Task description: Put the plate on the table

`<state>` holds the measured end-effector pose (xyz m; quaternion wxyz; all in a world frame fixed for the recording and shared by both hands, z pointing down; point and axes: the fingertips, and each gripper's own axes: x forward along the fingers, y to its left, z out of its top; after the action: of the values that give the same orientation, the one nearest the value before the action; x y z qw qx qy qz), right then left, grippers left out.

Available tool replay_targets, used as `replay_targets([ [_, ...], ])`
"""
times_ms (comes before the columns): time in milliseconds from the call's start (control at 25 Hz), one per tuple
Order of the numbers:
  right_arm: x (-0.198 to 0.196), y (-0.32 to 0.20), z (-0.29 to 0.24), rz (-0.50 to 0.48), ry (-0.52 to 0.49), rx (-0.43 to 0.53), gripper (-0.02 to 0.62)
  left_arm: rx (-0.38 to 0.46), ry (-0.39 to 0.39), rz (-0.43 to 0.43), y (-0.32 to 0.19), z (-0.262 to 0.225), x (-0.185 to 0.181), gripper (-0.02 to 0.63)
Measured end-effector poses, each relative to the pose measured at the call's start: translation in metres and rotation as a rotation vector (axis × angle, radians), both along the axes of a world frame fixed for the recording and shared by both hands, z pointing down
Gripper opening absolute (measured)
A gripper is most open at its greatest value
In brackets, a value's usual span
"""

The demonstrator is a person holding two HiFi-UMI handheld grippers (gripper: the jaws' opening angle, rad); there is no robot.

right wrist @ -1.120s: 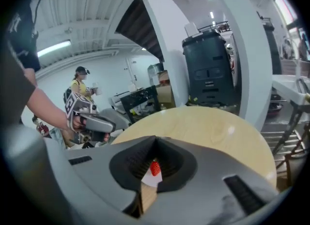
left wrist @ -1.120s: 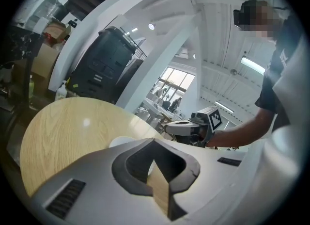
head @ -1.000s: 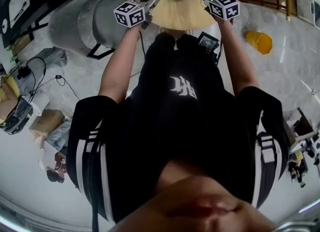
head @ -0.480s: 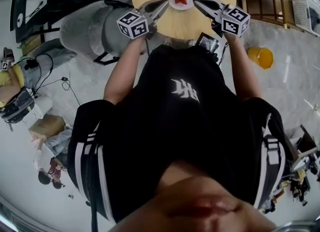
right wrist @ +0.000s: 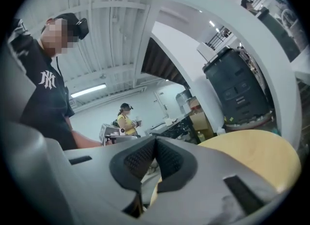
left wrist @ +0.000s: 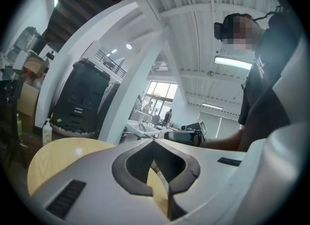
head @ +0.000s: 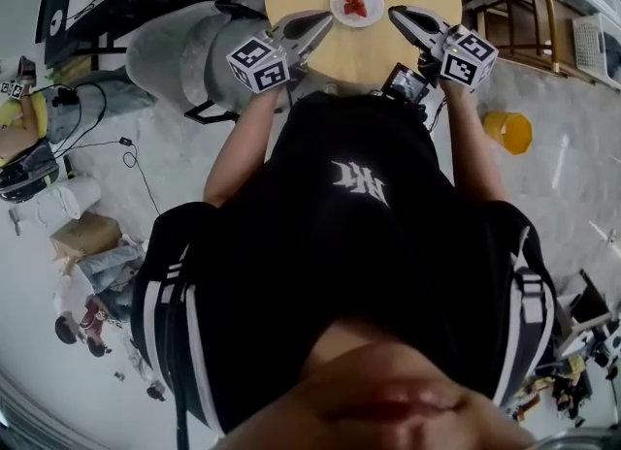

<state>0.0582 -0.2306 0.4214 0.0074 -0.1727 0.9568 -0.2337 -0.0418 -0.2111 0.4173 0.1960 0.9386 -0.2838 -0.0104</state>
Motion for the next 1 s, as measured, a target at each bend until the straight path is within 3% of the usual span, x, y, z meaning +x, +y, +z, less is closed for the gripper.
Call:
replay_targets([
  [200, 0.005, 0.015, -0.012, -0.078, -0.002, 0.043, 0.002, 0.003, 0.001, 0.002, 0.012, -0.007, 0.009, 0.001],
  [400, 0.005, 0.037, -0.034, -0.167, -0.072, 0.084, 0.002, 0.012, 0.008, -0.006, 0.028, -0.019, 0.019, 0.002],
  [600, -0.01, 0.072, -0.054, -0.341, -0.186, 0.078, 0.003, -0.003, -0.008, -0.021, 0.039, -0.027, 0.022, 0.002],
  [680, -0.016, 0.08, -0.055, -0.369, -0.168, 0.097, 0.003, 0.006, -0.017, -0.012, 0.041, -0.031, 0.025, 0.002],
  [840, -0.022, 0.082, -0.051, -0.342, -0.123, 0.106, 0.002, 0.024, -0.009, 0.003, 0.045, -0.04, 0.025, 0.002],
  [1000, -0.014, 0.065, -0.042, -0.207, -0.144, 0.003, 0.0, 0.04, 0.002, 0.022, 0.046, -0.039, 0.018, 0.002],
])
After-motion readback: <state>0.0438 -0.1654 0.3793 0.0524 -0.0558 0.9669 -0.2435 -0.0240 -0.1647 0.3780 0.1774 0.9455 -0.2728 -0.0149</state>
